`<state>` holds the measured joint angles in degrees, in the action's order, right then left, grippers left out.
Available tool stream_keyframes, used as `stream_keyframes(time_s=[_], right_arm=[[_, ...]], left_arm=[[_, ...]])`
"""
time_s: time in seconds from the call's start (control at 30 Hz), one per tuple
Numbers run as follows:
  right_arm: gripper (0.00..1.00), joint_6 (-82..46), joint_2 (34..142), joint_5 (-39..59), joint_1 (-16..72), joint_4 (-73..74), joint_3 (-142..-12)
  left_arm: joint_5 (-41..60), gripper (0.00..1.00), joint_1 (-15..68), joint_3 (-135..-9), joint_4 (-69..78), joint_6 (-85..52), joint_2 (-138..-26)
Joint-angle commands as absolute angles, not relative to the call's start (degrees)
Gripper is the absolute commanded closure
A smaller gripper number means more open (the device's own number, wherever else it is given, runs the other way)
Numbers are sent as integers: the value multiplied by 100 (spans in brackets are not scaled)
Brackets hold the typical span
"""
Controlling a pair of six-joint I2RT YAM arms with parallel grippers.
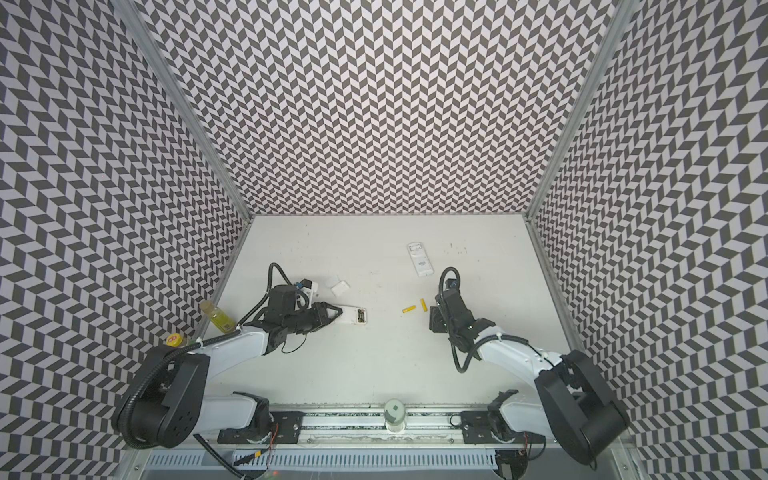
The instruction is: Unload the batteries from the remote control
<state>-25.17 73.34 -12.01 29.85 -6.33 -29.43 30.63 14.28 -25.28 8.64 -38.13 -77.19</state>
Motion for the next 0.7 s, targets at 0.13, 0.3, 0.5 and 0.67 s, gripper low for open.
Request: stream_keyframes(time_s=[0.13,0.3,0.5,0.67], right_arm=[[39,-2539,7620,-1110,2934,-213,-3012],[42,-2514,7944,-992,2932,-208,-3156],[49,-2515,8206,-1064,2915,-80,-3187],[60,-2536,8279,-1083,2842,60,-3155]], left_arm=[[2935,51,1354,-2517,984,-3793,-7919],[2979,48,1415,-2560,947,-3784,-8090],[2977,36,1394,-2666,825,-3695,-8080],[2858,27,1158,-2585,773,-3464,-7913]])
